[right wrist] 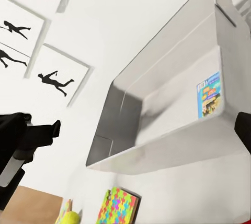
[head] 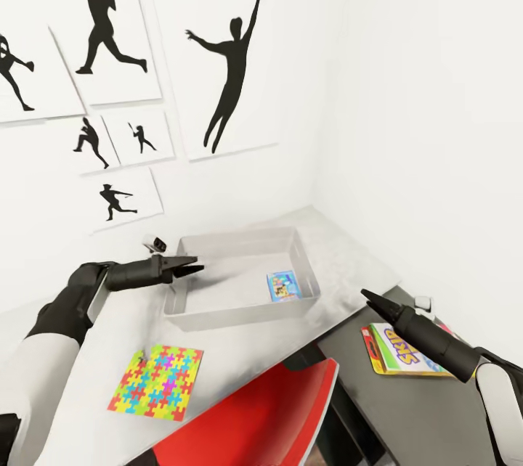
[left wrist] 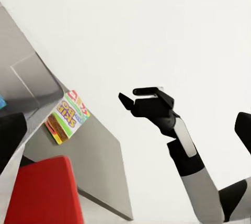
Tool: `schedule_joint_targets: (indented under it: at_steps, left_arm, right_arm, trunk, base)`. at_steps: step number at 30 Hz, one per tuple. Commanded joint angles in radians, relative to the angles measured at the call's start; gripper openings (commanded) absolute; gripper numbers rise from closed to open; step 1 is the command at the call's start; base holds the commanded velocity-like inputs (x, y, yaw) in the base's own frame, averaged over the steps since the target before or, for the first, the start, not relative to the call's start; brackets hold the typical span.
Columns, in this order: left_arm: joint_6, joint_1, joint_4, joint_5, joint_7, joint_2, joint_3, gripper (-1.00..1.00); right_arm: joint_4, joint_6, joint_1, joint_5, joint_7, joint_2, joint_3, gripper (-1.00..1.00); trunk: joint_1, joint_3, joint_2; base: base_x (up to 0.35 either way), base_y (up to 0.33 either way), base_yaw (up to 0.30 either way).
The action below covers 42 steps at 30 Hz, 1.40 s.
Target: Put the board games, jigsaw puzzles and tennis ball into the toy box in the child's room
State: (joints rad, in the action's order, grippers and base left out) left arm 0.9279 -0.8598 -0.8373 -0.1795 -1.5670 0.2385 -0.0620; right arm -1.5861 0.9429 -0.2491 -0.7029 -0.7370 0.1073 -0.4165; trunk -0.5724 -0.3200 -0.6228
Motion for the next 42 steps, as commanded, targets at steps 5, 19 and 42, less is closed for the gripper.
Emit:
schedule_joint_targets:
  at_steps: [5, 19, 42]
  left_arm:
    - [0.008, 0.048, -0.071, 0.0, -0.004, 0.049, -0.01, 1.0]
    - [0.02, 0.134, -0.078, -0.03, -0.004, 0.232, -0.017, 1.0]
    - [0.073, 0.215, -0.104, -0.213, -0.004, 0.343, -0.013, 1.0]
  right_arm:
    - [0.0, 0.001, -0.001, 0.002, -0.008, 0.0, -0.001, 1.0]
    - [0.0, 0.0, -0.001, 0.002, -0.01, 0.001, -0.001, 1.0]
    - [0.0, -0.022, -0.001, 0.002, -0.01, -0.005, 0.001, 1.0]
  trunk:
    - [0.0, 0.006, -0.001]
    - [0.03, 0.054, 0.055]
    - [0.119, 0.163, 0.216]
  base:
    - [-0.009, 0.0, 0.0]
    - [0.0, 0.0, 0.0]
    - [-0.077, 0.0, 0.0]
